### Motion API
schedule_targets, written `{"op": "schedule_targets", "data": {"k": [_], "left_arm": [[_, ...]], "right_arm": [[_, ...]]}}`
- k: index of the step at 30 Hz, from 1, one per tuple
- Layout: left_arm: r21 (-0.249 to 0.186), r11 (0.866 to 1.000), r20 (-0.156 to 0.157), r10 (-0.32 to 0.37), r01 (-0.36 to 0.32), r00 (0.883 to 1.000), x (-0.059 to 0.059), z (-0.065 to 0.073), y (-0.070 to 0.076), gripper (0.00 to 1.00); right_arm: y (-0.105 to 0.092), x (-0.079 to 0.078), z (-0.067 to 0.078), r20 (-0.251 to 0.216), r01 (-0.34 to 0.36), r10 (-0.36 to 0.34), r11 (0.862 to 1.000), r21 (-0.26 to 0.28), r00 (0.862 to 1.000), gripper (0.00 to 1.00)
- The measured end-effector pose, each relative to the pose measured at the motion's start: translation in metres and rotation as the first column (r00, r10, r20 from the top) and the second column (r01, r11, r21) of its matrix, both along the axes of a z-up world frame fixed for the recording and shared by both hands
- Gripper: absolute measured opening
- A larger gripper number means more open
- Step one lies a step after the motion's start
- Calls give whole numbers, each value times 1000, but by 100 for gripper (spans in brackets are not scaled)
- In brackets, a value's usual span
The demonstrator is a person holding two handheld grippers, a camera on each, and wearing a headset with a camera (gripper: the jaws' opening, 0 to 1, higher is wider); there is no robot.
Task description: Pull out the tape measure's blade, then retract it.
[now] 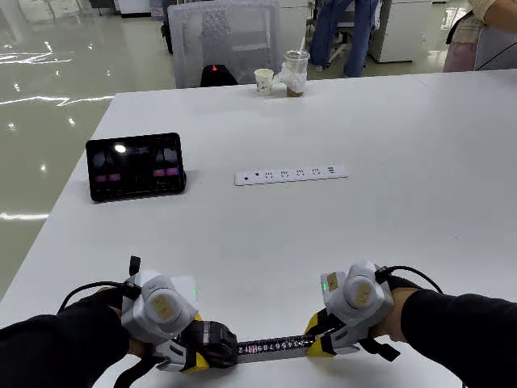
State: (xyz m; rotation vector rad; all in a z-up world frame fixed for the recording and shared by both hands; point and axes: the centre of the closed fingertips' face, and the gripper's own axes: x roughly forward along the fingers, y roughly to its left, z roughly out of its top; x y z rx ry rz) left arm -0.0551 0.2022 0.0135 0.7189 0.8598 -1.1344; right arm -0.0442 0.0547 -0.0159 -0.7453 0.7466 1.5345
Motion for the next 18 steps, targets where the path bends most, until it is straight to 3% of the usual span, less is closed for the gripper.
{"op": "schedule_targets", "data": {"k": [18], "left_arm": [[-1, 1000, -2, -3, 3, 1000, -1, 0, -1, 31]], "right_arm": [[-17, 1, 0, -1, 14, -14, 1000, -6, 1000, 11]]}}
